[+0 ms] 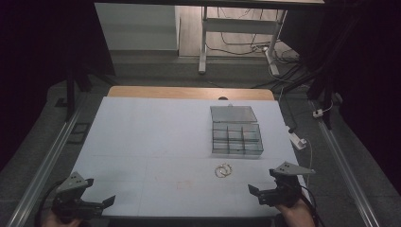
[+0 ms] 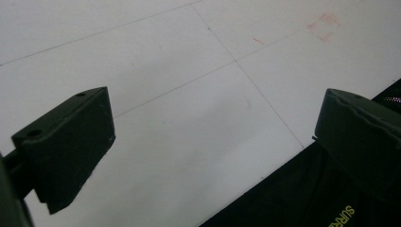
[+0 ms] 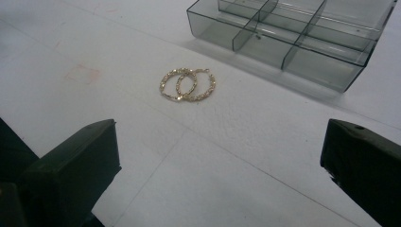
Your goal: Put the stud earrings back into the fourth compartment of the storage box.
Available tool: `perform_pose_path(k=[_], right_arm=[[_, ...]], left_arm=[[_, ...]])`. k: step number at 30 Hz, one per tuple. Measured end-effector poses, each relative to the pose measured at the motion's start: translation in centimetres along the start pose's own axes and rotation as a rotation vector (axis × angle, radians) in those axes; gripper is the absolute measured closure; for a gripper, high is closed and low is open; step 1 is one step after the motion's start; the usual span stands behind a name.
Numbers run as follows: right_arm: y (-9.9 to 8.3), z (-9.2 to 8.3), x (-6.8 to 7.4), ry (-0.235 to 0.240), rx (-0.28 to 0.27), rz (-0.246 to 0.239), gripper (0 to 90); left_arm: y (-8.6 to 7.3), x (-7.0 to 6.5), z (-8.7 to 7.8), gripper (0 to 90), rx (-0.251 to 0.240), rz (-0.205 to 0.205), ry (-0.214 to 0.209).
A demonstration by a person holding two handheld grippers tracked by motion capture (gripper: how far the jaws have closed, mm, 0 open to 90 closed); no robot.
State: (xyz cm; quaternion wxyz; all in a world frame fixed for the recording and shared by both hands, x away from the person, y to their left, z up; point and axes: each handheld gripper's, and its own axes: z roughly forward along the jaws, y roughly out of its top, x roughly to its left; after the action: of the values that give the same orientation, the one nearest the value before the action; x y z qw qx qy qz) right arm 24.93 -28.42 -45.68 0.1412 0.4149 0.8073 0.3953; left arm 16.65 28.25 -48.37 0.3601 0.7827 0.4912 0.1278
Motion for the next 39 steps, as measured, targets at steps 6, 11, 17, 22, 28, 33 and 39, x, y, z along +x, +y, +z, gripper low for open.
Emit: perform_pose_path(k=[6, 11, 17, 22, 28, 33, 39], right_arm=[[0.04, 0.08, 0.0, 0.013, 0.005, -0.004, 0.0], [0.07, 0.18, 0.04, 0.016, 0.016, -0.009, 0.0], [0.09, 0.24, 0.1, 0.016, 0.024, -0.014, 0.0], [0.14, 0.27, 0.24, 0.006, 0.033, -0.023, 0.0], [0.17, 0.29, 0.26, 0.007, 0.033, -0.027, 0.0], [0.25, 0.37, 0.41, 0.011, 0.039, -0.04, 0.0], [0.55, 0.56, 0.82, 0.012, 0.027, -0.064, 0.0]], left_arm=[[0.0, 0.1, 0.04, 0.0, 0.0, 0.001, -0.017], [0.05, 0.06, 0.17, 0.0, 0.01, 0.005, -0.023], [0.04, 0.17, 0.16, 0.0, 0.008, 0.002, -0.037], [0.03, 0.13, 0.19, 0.0, 0.01, 0.004, -0.036], [0.06, 0.09, 0.29, 0.0, 0.017, 0.011, -0.039], [0.01, 0.21, 0.22, 0.0, 0.008, 0.003, -0.048], [0.03, 0.21, 0.23, 0.0, 0.008, 0.002, -0.047]])
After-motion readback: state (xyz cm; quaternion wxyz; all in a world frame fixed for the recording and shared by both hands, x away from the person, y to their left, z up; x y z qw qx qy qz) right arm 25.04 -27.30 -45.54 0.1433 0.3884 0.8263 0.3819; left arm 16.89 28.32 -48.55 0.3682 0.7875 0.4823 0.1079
